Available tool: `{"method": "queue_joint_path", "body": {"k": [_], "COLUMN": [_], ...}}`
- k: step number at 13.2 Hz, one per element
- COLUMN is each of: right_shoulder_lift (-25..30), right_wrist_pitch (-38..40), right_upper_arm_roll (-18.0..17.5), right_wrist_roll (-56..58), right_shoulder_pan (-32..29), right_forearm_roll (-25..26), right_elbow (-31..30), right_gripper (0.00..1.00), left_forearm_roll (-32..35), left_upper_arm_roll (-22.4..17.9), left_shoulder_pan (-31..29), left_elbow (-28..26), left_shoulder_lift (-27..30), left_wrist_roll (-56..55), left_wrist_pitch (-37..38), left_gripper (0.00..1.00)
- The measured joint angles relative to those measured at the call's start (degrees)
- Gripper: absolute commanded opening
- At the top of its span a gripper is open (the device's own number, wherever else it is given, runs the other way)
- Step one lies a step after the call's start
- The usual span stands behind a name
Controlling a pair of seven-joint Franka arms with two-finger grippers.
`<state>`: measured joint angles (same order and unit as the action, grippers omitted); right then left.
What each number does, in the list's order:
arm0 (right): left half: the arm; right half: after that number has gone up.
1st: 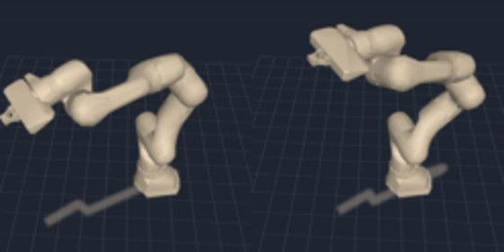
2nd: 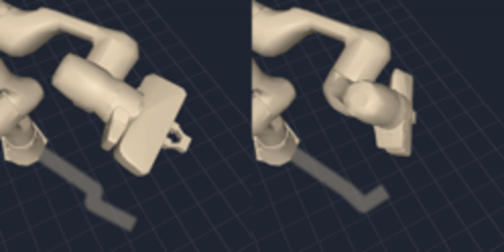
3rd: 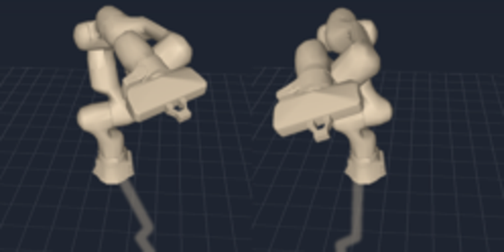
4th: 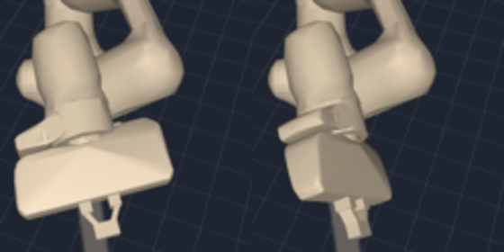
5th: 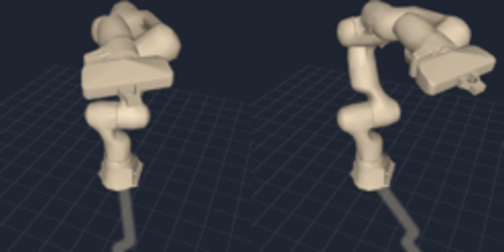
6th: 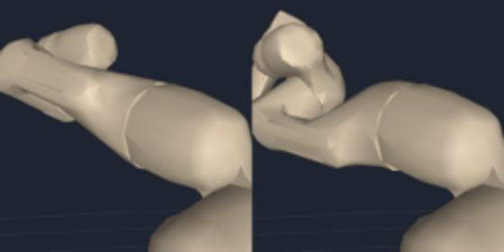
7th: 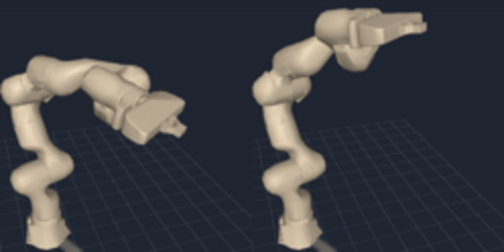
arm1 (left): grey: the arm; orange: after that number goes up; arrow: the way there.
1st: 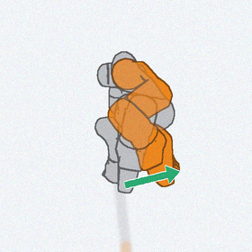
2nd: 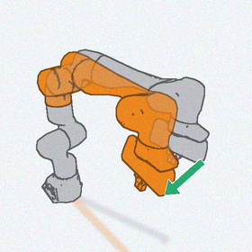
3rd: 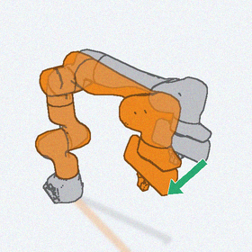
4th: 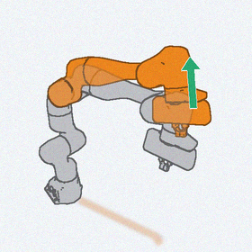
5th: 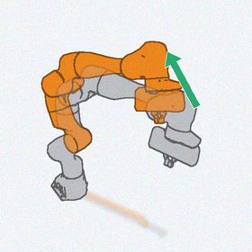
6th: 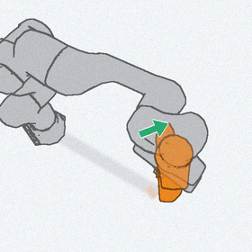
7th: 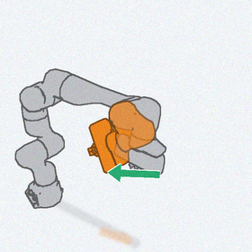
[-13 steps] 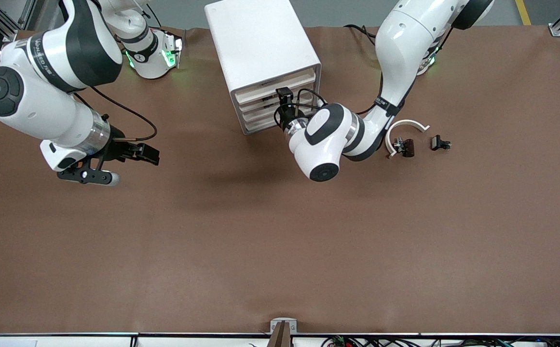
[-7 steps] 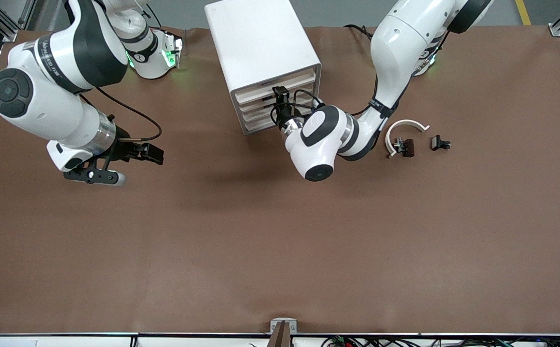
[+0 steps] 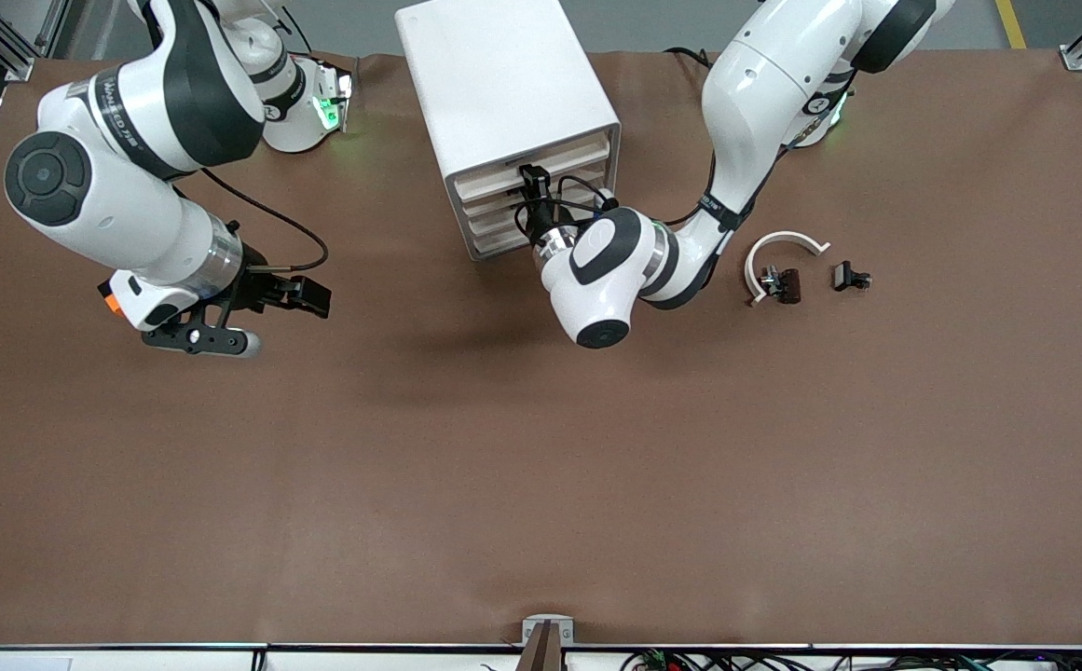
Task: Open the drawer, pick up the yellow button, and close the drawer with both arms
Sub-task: 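Lower the right gripper into the drawer and grasp the red button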
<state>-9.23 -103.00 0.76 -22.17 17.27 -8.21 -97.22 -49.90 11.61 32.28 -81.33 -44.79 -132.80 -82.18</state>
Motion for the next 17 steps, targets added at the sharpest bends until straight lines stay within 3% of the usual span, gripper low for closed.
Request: {"method": "queue_joint_path", "body": {"k": [3, 6, 10, 15, 17], "right_shoulder_lift": [0.0, 0.0, 0.0, 0.1, 0.1], "right_wrist_pitch": [-0.2, -0.4, -0.4, -0.4, -0.4], "right_upper_arm_roll": [0.0, 0.0, -0.1, -0.2, -0.2], "right_wrist_roll": [-3.7, -9.7, -18.5, -38.3, -42.3], "right_shoulder_pan": [1.2, 3.5, 5.9, 10.4, 12.1], "right_forearm_roll": [0.0, 0.0, 0.0, 0.0, 0.0], "right_elbow": [0.0, 0.3, 2.6, 5.1, 5.2], "right_gripper": [1.0, 1.0, 1.0, 1.0, 1.0], "left_forearm_roll": [-0.4, -0.7, -0.8, -0.7, -0.7], "left_upper_arm_roll": [0.0, 0.0, -1.2, -4.5, -5.6], "left_shoulder_pan": [0.1, 0.2, 0.2, -1.0, -1.1], "left_elbow": [0.1, 0.6, 1.6, 4.0, 4.7], "left_shoulder_lift": [0.0, 0.0, 0.0, 0.0, 0.0], "left_wrist_roll": [0.0, -0.5, -2.3, -2.2, -2.1], "left_wrist_pitch": [0.3, 0.8, 1.1, 1.5, 1.3], "left_gripper": [0.16, 0.09, 0.1, 0.13, 0.18]}}
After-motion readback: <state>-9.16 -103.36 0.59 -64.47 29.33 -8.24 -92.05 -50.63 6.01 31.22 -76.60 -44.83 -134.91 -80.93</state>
